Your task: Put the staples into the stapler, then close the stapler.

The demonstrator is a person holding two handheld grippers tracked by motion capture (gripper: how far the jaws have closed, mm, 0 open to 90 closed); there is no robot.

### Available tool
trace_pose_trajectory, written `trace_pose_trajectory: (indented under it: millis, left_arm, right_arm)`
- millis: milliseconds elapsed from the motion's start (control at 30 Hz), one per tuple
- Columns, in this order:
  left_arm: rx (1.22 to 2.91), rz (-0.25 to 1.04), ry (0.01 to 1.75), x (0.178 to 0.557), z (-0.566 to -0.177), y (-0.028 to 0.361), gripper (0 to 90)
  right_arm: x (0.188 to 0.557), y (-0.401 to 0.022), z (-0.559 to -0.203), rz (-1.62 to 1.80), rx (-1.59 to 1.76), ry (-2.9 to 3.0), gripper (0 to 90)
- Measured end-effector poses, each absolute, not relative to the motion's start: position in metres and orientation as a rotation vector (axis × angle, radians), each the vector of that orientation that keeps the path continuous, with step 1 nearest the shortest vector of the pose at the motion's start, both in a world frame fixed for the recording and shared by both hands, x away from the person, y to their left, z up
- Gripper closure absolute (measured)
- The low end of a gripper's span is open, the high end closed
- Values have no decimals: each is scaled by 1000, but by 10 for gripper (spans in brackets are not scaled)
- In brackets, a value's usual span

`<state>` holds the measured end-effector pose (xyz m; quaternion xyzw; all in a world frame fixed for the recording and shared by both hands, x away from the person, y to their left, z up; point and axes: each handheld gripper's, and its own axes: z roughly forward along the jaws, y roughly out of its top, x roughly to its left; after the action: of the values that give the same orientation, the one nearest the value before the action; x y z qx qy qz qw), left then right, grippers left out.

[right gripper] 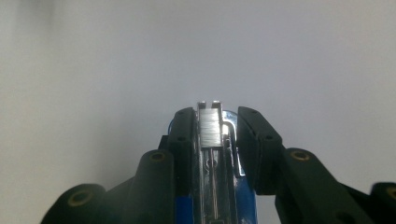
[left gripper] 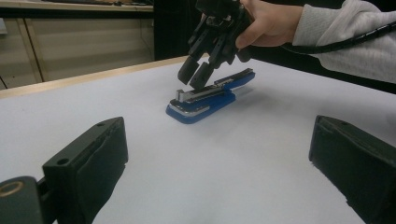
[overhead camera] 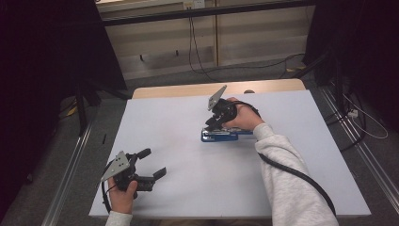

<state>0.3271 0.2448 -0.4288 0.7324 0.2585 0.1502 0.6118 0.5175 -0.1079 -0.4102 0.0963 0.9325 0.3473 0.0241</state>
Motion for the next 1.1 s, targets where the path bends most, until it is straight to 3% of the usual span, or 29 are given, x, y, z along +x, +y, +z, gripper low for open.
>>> trace_pose_trajectory:
  millis: [433, 633, 1100]
  left_arm:
    - [1697, 326, 613, 335, -429, 240, 45]
    - [1717, 290, 618, 344, -429, 227, 39]
    - [1740, 266, 683, 361, -430, 206, 34]
  right_arm:
    - [503, -136, -406, 1205, 456, 2821, 466]
    - [492, -158, -407, 1213, 580, 2756, 277]
    - [459, -205, -408, 1177, 751, 2650, 138]
